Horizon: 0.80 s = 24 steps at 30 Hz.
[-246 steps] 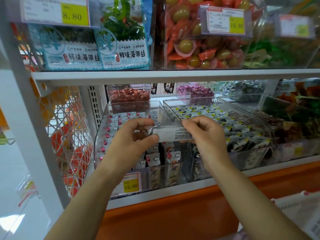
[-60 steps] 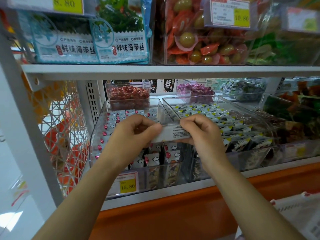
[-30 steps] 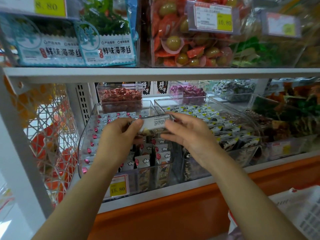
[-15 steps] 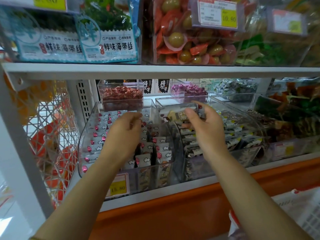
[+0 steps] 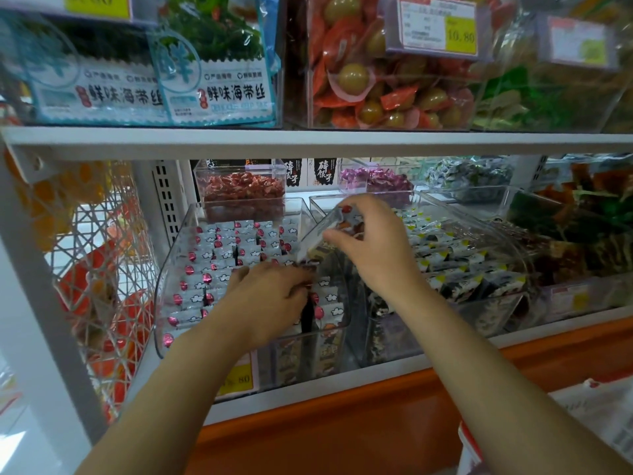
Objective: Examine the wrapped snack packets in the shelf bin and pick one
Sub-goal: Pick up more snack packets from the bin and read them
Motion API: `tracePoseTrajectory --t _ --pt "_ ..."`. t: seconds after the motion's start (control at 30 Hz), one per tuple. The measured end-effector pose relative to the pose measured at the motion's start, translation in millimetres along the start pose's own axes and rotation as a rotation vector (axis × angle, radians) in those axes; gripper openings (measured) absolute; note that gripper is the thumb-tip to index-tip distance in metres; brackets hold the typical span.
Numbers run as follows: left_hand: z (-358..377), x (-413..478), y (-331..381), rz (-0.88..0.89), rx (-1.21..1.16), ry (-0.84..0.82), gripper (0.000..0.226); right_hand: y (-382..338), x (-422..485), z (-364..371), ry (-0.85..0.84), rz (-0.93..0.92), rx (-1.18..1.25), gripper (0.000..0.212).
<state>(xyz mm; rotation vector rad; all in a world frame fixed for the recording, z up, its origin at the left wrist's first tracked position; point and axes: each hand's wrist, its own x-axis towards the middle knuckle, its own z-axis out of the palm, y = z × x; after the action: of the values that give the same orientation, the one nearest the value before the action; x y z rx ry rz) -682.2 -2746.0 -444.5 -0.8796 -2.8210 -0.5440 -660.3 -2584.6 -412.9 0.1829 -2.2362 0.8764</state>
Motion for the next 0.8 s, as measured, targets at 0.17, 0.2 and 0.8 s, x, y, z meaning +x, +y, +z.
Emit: tracePoseTrajectory --t 0.17,0.2,0.8 --pt "-3.8 -6.5 -5.3 -0.001 0.025 -0.01 0.03 -8.8 17.2 6.2 -0.25 -0.189 -0.408 0.037" --pt "-5.3 -7.5 -6.9 -0.006 0.041 -0.01 0.03 -10.2 19.6 7.6 -0.297 -0.225 -0.49 0.037" --pt "-14.3 -12.1 -19.4 0.034 0.065 -0.073 0.035 -11.7 46.8 26.1 -0.602 -0.147 -0.628 0.031"
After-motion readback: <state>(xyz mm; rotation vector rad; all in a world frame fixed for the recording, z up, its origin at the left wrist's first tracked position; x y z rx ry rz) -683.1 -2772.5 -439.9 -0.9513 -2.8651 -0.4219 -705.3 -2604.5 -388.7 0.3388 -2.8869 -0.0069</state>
